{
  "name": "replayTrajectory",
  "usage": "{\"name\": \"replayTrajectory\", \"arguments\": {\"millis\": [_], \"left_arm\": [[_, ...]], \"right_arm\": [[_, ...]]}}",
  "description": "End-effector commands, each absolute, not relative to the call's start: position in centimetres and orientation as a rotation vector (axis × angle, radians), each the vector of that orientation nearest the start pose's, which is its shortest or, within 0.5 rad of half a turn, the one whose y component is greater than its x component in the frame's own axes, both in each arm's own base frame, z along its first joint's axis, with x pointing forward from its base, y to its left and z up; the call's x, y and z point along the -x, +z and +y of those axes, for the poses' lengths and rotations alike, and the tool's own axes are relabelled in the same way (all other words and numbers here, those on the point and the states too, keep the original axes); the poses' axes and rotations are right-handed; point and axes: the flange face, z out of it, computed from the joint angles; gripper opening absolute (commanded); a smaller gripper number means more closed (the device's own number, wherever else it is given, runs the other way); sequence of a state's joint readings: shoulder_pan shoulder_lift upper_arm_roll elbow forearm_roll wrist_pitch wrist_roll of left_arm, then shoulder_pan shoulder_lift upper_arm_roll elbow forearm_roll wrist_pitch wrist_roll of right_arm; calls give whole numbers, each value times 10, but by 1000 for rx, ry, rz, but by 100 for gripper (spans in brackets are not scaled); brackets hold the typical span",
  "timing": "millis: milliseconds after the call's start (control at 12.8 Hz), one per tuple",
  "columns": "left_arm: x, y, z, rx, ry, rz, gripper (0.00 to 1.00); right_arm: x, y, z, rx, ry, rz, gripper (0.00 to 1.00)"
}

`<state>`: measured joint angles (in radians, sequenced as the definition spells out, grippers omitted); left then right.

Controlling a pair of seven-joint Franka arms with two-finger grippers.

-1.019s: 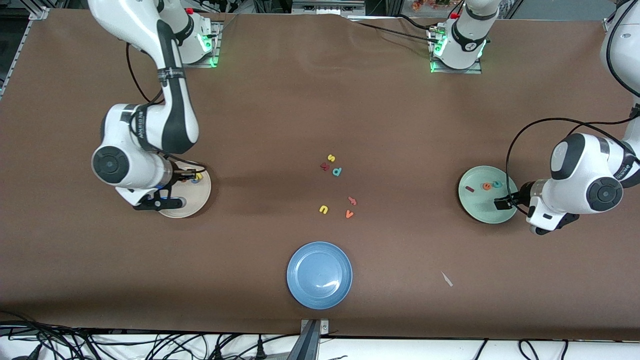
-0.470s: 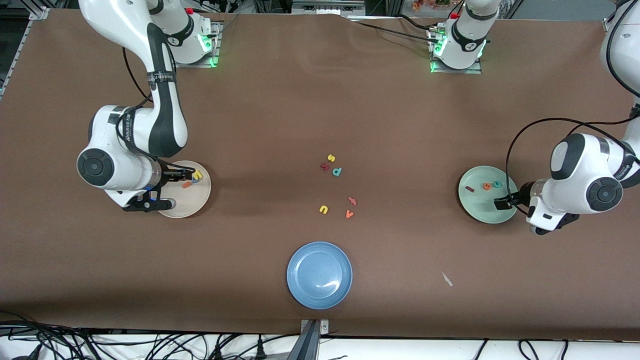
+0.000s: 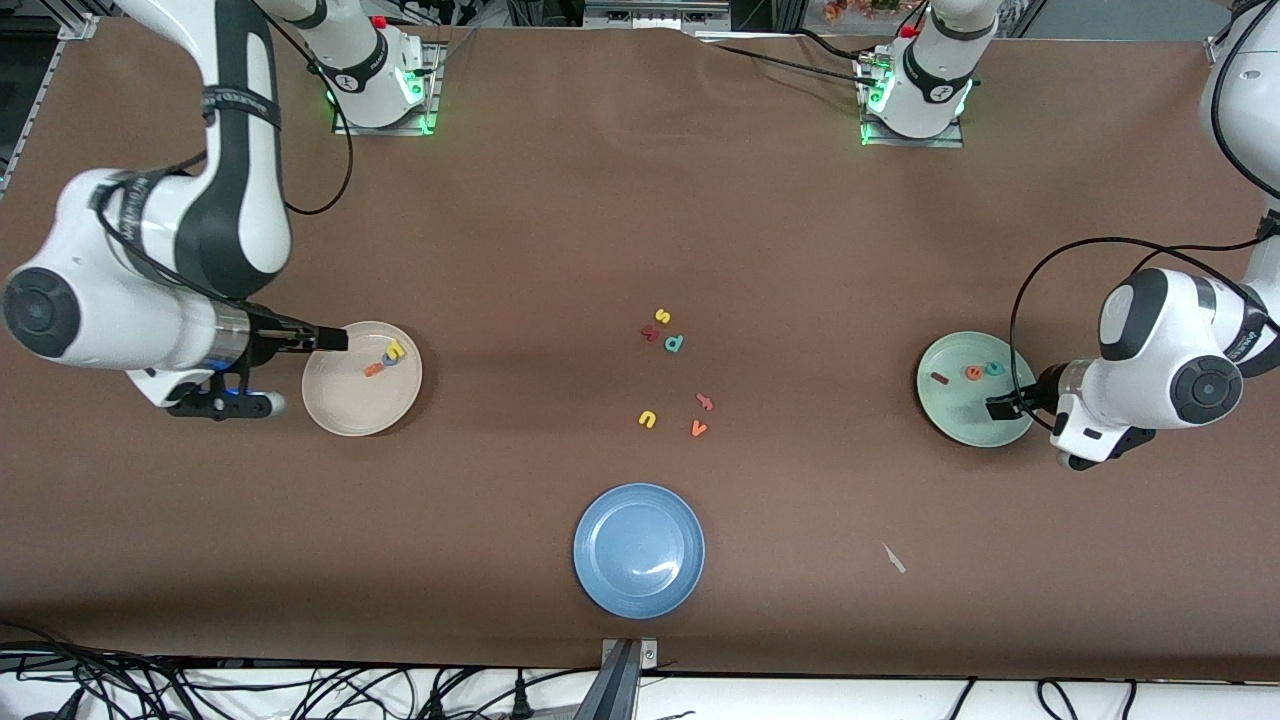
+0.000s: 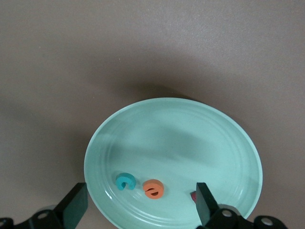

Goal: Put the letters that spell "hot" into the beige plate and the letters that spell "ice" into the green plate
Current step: 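Release the orange f onto the beige plate with the right gripper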

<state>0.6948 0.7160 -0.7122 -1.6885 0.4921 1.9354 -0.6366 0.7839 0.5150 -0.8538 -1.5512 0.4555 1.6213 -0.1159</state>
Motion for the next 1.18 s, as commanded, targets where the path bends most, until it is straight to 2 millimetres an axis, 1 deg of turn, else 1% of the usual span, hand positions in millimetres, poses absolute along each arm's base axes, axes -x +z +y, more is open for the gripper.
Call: {"name": "replayTrajectory", "arguments": {"millis": [0,78,157,314,392,470,549,627,706,784,862,941,1019,1097], "left_arm": [[-644,241,65,2996,374,-661,100],[-644,240,64,2997,376,-659,100],[-644,240,64,2998,375,-659,100],[-644,240,65,2997,374,-662,100],[-644,240,64,2997,376,-659,100],[-644,239,64,2998,378,-658,100],[-644,240,65,2998,374,-662,100],[-644,240,64,2998,376,-660,100],[-644,240,63,3000,375,-657,100],[-644,238,65,2999,378,-661,100],[-644,238,64,2999,380,-659,100],[-644,238,63,3001,379,-657,100],[-644,238,64,2999,380,-659,100],[-644,238,64,2999,380,-659,100]], "right_arm": [[-638,418,72,3017,380,33,100],[-639,422,74,3019,367,24,100],[-642,432,78,3032,338,2,100],[-642,431,86,3035,343,-13,100],[-642,426,93,3037,354,-15,100],[-640,433,98,3025,341,-35,100],[-641,438,81,3031,344,-16,100],[-639,435,93,3048,370,-65,100],[-635,456,93,3087,327,-47,100],[-631,468,88,3094,314,6,100],[-626,485,90,3080,283,-5,100],[-619,502,82,3090,270,-14,100],[-605,525,72,3104,280,-13,100],[-586,546,68,3110,284,-11,100]]}}
